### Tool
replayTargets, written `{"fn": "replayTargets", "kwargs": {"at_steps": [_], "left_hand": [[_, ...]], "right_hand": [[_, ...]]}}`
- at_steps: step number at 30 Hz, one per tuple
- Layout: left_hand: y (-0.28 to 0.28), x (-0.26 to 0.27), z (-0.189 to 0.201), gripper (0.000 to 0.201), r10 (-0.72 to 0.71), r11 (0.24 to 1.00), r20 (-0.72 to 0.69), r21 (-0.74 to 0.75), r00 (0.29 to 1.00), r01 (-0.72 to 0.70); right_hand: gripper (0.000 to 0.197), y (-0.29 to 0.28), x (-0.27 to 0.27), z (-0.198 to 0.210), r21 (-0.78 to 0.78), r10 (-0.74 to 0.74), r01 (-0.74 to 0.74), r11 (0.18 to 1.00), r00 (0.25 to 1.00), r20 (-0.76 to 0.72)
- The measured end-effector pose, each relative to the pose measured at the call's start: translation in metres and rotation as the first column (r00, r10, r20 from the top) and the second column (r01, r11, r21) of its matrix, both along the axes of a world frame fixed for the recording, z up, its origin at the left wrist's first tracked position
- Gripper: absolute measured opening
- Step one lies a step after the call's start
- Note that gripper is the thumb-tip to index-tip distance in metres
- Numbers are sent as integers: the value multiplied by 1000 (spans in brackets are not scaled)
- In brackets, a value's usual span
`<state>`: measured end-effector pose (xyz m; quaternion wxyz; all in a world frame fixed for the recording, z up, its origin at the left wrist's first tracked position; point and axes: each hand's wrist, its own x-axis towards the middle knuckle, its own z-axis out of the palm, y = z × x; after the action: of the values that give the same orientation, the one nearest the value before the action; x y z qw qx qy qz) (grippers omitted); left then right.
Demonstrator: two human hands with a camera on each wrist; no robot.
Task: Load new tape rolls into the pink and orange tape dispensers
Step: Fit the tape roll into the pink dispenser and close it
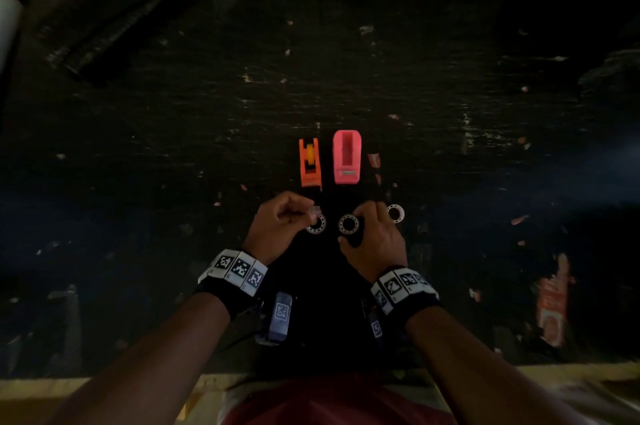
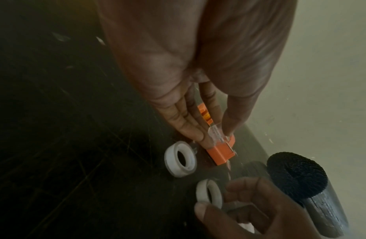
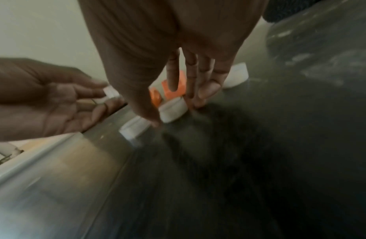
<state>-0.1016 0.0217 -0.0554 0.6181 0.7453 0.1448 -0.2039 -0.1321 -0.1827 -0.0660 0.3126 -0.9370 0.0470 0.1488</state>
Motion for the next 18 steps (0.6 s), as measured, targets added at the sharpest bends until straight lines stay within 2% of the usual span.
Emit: {"fn": "replayTargets", "kwargs": {"at_steps": [6, 11, 15, 18], "left_hand": [[-2, -3, 8, 19, -16, 999, -17, -28, 1000, 16], [-7, 0, 16, 19, -84, 996, 27, -3, 996, 85], [-17, 1, 23, 22, -168, 986, 76, 28, 983, 166], [-24, 1, 31, 22, -229, 973, 100, 63, 968, 224]], "right_hand": [[35, -1, 0, -6, 86, -38, 33, 996, 997, 68], [48, -11, 2, 7, 228, -97, 76, 971, 992, 83], [46, -17, 6, 21, 289, -43, 2, 957, 990, 137], [44, -19, 8, 30, 293, 31, -64, 954, 993, 117]]}}
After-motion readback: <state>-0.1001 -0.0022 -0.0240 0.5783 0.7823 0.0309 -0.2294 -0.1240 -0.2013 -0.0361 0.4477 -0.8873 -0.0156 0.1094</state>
